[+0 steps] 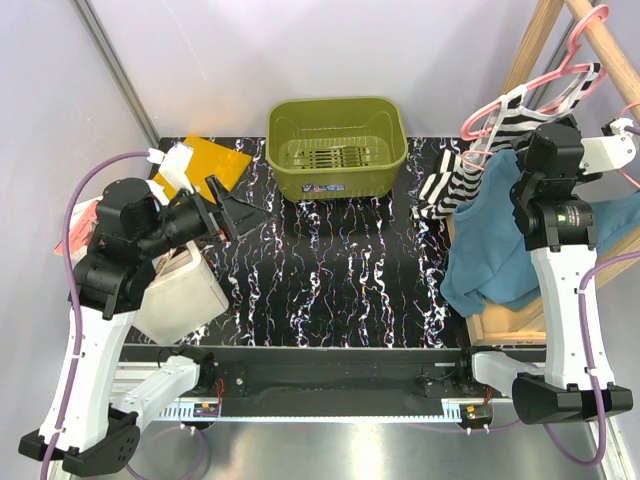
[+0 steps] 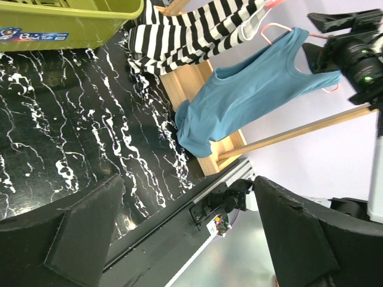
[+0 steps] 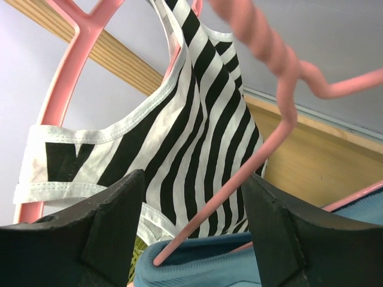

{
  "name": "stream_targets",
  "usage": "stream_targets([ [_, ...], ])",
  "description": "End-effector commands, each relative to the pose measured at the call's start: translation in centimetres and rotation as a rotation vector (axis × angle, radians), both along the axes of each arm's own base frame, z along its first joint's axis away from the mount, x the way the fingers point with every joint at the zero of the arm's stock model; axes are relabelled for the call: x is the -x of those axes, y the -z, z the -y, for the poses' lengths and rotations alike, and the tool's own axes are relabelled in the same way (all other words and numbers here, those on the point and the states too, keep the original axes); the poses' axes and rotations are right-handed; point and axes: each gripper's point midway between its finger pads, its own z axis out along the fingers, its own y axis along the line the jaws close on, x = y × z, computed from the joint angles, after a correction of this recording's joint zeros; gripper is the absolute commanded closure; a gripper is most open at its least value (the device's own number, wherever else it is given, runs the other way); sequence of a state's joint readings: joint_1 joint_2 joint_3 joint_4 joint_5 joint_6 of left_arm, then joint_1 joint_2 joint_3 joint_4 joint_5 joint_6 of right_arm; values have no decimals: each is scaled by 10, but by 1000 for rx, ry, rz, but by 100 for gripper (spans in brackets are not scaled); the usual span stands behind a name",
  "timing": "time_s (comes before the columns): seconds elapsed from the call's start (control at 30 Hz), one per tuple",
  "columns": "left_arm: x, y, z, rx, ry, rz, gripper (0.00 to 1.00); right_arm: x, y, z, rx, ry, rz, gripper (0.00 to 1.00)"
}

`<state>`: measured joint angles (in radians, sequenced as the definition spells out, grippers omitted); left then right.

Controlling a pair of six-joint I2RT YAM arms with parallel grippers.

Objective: Remove the tank top from the hanger

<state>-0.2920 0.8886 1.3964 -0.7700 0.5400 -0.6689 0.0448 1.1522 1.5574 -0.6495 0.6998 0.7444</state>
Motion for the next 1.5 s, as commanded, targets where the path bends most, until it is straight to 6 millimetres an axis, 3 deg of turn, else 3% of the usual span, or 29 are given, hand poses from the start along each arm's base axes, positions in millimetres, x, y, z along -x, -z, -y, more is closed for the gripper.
stream_targets([
  [0.0, 9, -10, 4, 35, 38, 22, 6, -5, -10, 5, 24, 27, 88, 30],
  [0.07, 11, -10, 5, 40, 45, 18, 6, -6, -16, 5, 40, 17, 122, 32],
  [0.13, 12, -11, 6, 43, 50, 16, 7, -7, -19, 4, 56, 7, 155, 40],
  [0.33, 11, -9, 10, 52, 75, -10, 7, -7, -23, 3, 92, -9, 200, 47],
  [0.53, 9, -8, 11, 51, 78, -14, 8, -1, -33, -1, 112, -45, 225, 67],
  [0.67, 8, -4, 8, 89, 24, -56, 11, 4, -46, -5, 127, -75, 249, 72],
  [0.7, 7, 9, 9, 97, 15, -90, 11, 5, -48, -6, 137, -83, 247, 74],
  [0.8, 13, 18, 9, 129, 2, -101, 13, 8, -56, -10, 141, -105, 261, 78],
  [0.97, 14, 15, 6, 120, -7, -67, 13, 20, -67, -17, 126, -150, 287, 81],
  [1.27, 10, 10, 25, 131, 48, -64, 12, 47, -67, -38, 74, -274, 280, 92],
  [1.47, 10, 0, 56, 116, 127, -32, 13, 57, -51, -64, 42, -428, 225, 92],
])
